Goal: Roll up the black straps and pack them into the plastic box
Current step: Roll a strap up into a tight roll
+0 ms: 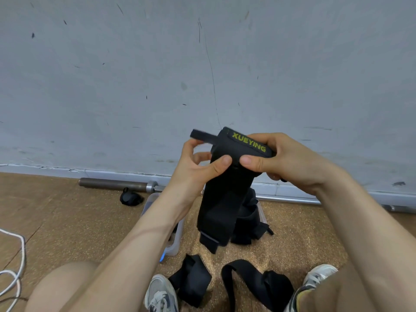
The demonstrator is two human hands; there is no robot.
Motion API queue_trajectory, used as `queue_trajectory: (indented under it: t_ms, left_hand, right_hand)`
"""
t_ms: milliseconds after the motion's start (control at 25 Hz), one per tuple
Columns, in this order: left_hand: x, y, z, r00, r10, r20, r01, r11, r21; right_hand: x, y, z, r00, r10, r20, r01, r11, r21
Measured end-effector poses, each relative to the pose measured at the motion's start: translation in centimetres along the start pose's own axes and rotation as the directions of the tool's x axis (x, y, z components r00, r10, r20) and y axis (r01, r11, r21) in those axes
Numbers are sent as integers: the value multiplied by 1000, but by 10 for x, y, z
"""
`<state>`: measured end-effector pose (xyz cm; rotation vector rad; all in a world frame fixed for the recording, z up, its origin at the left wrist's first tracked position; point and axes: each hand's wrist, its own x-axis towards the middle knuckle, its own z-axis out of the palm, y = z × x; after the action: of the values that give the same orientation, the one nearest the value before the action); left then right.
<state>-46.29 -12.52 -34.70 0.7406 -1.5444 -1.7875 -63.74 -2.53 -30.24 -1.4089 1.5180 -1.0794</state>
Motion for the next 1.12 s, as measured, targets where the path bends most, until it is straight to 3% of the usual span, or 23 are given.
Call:
queue_trajectory:
  t_ms: [160, 360, 480, 600, 840, 920, 1000, 1080, 1120]
  left_hand:
    - [-7, -2, 10, 988, -89, 127, 78, 993, 90]
    - [-7, -11, 20, 993, -47, -109, 71, 972, 225]
    - [-10, -15, 26, 987, -41, -155, 86, 950, 301]
    - [-11, -14, 28, 982, -57, -180, 106, 957, 271]
    - [-17, 0, 16, 996, -79, -46, 86, 982, 167]
    - [-18, 7, 7, 994, -101, 34, 95, 985, 142]
    - [-21, 15, -3, 972, -131, 195, 122, 991, 61]
    - [-27, 29, -13, 909, -127, 398, 128, 991, 24]
    - [-28, 35, -18, 881, -113, 459, 78, 992, 96]
  right_hand:
    - [-2, -1, -4, 998, -28, -55, 31, 997, 72]
    - [5, 17, 21, 978, -31, -207, 47, 996, 72]
    - [10, 33, 31, 929, -118, -350, 68, 986, -150]
    - [13, 42, 43, 874, -275, -401, 101, 909, -405]
    - [14, 41, 45, 838, -436, -327, 226, 824, -519]
    - [17, 38, 42, 852, -366, -374, 222, 900, -375]
    - [20, 36, 36, 870, -148, -470, 182, 983, 26]
    - [23, 36, 30, 870, 61, -489, 151, 912, 382]
    - [24, 37, 28, 880, 111, -462, 137, 872, 471]
